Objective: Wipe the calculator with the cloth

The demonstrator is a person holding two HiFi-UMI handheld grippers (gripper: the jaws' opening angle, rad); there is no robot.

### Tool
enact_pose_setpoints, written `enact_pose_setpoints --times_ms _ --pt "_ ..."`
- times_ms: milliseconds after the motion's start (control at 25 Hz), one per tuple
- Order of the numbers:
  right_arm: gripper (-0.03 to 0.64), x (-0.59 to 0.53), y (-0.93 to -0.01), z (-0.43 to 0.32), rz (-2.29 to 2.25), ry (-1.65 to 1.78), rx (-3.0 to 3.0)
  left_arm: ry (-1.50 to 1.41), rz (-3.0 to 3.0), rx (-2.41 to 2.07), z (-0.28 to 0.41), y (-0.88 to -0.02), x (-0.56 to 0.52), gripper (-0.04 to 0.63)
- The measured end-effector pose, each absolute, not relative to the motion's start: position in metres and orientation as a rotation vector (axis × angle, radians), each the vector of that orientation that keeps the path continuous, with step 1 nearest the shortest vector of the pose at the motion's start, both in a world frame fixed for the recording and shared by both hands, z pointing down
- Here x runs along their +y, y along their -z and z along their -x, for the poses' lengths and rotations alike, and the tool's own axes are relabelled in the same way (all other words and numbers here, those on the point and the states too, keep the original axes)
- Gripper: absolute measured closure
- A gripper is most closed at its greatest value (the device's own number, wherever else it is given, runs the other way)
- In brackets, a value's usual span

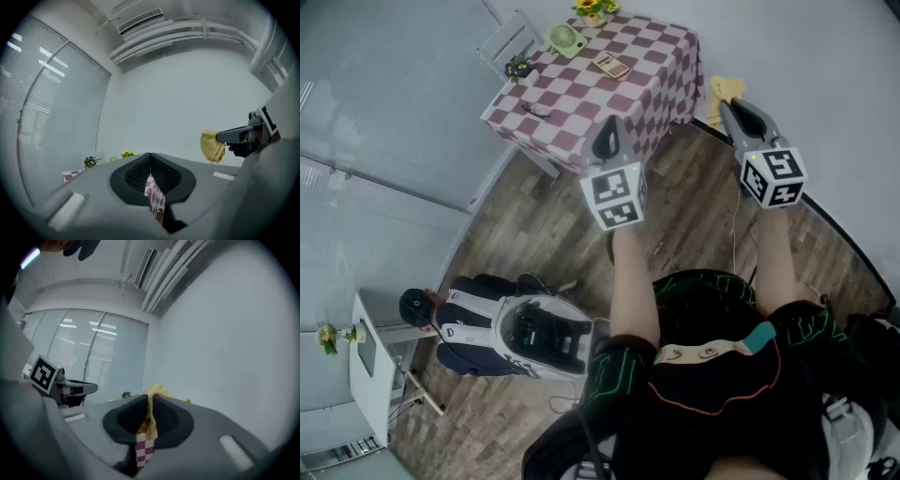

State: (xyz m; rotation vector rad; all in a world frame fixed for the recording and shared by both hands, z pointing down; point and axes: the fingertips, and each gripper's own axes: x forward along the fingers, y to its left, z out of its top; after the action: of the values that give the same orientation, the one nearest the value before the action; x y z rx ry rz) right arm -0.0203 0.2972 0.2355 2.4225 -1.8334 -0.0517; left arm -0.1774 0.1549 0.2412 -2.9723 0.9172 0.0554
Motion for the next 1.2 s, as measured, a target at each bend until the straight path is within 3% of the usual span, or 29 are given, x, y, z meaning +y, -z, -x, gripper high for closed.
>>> enact_pose_setpoints --times_ms 560,1200 --pt "0.581 0.29 -0.246 0.023 -2.387 0.042 -1.787 -0.011 3.043 0.943 0.176 -0.271 0.147 0.586" --pt "0.581 0.181 -0.309 -0.059 -2.302 -0.185 -1.848 0.214 3.091 1.069 0.11 -0.346 0.06 0.586"
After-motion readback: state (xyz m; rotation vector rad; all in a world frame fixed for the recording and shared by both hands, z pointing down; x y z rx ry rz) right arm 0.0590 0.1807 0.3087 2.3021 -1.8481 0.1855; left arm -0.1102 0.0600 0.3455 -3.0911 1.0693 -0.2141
